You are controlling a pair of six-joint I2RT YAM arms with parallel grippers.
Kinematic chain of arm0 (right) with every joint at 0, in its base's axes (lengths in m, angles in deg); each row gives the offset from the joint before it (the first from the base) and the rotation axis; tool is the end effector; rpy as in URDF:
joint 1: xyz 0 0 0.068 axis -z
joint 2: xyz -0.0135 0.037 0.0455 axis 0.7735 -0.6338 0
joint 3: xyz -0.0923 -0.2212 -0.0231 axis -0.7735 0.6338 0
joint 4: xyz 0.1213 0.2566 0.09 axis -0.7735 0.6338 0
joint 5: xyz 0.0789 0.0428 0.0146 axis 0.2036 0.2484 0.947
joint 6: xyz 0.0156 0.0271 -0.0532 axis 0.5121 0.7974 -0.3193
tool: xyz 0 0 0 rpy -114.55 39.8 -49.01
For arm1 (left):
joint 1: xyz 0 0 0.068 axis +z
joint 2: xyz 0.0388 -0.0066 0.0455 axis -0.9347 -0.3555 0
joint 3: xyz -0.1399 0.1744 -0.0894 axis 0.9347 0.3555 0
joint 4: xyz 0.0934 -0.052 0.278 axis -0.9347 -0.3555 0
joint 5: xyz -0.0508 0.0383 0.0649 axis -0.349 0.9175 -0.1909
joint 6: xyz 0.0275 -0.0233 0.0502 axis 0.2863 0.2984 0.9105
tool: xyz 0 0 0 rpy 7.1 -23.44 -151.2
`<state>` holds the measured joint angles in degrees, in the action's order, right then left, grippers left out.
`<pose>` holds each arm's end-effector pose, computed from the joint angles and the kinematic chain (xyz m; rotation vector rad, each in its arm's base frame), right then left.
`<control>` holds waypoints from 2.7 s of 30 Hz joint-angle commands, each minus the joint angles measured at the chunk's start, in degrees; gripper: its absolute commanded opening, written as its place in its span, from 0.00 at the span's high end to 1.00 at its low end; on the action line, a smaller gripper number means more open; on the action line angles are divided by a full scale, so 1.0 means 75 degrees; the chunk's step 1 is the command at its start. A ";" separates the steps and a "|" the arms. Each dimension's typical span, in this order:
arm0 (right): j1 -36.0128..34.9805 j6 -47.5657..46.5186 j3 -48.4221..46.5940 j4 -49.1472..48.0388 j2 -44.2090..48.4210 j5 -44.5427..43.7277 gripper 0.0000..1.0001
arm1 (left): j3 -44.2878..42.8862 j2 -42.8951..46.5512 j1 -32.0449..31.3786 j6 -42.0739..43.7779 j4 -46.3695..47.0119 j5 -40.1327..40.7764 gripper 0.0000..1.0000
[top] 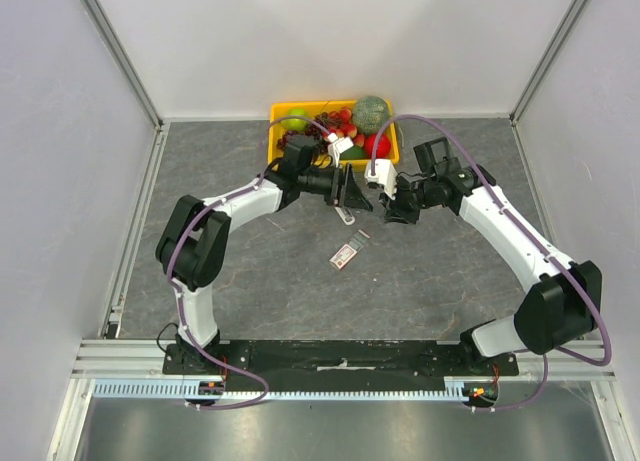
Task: Load the staples into the stapler
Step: Install the staple into the stapler.
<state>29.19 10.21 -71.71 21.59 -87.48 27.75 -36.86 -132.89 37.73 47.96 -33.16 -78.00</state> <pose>0.3061 0.1485 0.2602 -1.4123 1.9598 0.6125 0.3683 -0.2704 0.1723 0.7000 2.1323 -1.6347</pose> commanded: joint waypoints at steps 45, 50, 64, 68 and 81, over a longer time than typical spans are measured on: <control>0.1598 0.2432 -0.3333 0.2182 -0.4653 -0.2344 0.94 | 0.1975 0.4180 0.2903 0.4272 -0.3205 0.1638 0.24; 0.1586 0.2479 -0.3450 0.2170 -0.4735 -0.2520 0.95 | 0.2057 0.4204 0.2903 0.4272 -0.3100 0.1673 0.24; 0.1598 0.2537 -0.3650 0.2147 -0.4993 -0.2602 0.95 | 0.2128 0.4157 0.2903 0.4237 -0.2994 0.1626 0.24; 0.1586 0.2549 -0.3720 0.2135 -0.5051 -0.2684 0.95 | 0.2128 0.4157 0.2903 0.4237 -0.3006 0.1626 0.24; 0.1446 0.2596 -0.3697 0.2088 -0.5110 -0.2883 0.95 | 0.2163 0.4122 0.2903 0.4225 -0.2971 0.1638 0.24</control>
<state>40.69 28.88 -97.48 37.09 -124.99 7.14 -20.73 -103.23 59.20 77.75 -57.44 -65.54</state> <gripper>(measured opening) 0.182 0.756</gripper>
